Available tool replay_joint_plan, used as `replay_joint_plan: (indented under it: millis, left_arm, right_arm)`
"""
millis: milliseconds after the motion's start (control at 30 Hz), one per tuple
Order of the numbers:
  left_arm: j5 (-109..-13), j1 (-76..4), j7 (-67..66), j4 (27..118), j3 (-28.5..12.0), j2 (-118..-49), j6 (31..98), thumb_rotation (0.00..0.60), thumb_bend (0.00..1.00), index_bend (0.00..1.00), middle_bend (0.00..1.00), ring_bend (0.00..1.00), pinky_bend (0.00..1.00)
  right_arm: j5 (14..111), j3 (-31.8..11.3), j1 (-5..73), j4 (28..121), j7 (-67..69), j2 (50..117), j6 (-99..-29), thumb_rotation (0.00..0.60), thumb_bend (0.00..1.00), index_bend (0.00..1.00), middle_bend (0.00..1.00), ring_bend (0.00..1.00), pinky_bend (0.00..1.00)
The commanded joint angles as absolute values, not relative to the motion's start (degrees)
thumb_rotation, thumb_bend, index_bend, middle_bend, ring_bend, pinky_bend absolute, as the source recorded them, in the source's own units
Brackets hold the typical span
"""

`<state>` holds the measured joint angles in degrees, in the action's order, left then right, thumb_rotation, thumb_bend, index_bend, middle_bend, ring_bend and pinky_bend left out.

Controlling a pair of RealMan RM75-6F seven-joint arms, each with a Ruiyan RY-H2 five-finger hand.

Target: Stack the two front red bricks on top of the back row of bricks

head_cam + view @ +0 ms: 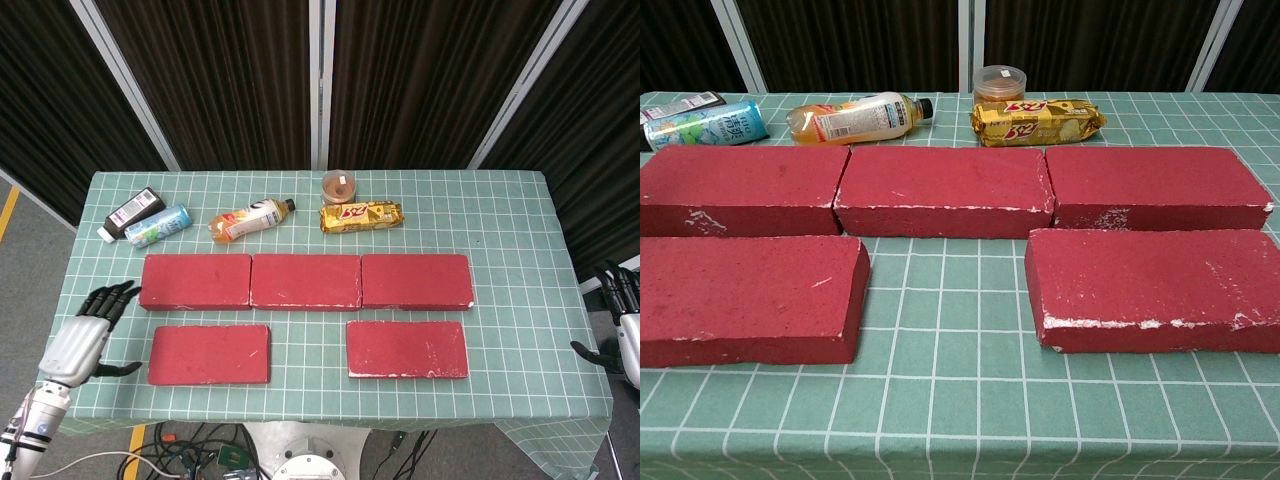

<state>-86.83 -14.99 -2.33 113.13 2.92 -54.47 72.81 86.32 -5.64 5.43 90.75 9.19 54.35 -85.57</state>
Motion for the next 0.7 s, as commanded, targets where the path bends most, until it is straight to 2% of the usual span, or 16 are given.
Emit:
replay_joint_plan:
  millis: [33,233,400,700]
  left_arm:
    - [-93.0,-17.1,-2.1,116.2,4.7,-54.6,69.6,0.600,0.00,0.00,0.00,0.00,0.00]
    - [-96.5,-19.9,-2.7,117.4,5.0,-59.7,64.9,0.600,0.00,0.00,0.00,0.00,0.00]
    - [-92.5,-23.3,-6.8,118.5,3.6,-63.1,58.6,0.600,0.00,0.00,0.00,0.00,0.00]
    - [-80.9,-26.7,-17.6,120.8,0.8,-67.7,54.0,0.600,0.00,0.00,0.00,0.00,0.00]
  right_arm:
    - [86.1,-5.8,5.3,91.6,9.2,53.7,-85.7,0.600,0.00,0.00,0.00,0.00,0.00]
    - [85.7,-6.0,5.4,91.6,9.6,53.0,-85.3,0.600,0.00,0.00,0.00,0.00,0.00]
    - [85.5,-6.4,6.0,91.3,10.5,53.0,-84.8,0.600,0.00,0.00,0.00,0.00,0.00]
    - [85.2,-6.5,6.2,89.2,12.5,53.6,-84.3,0.600,0.00,0.00,0.00,0.00,0.00]
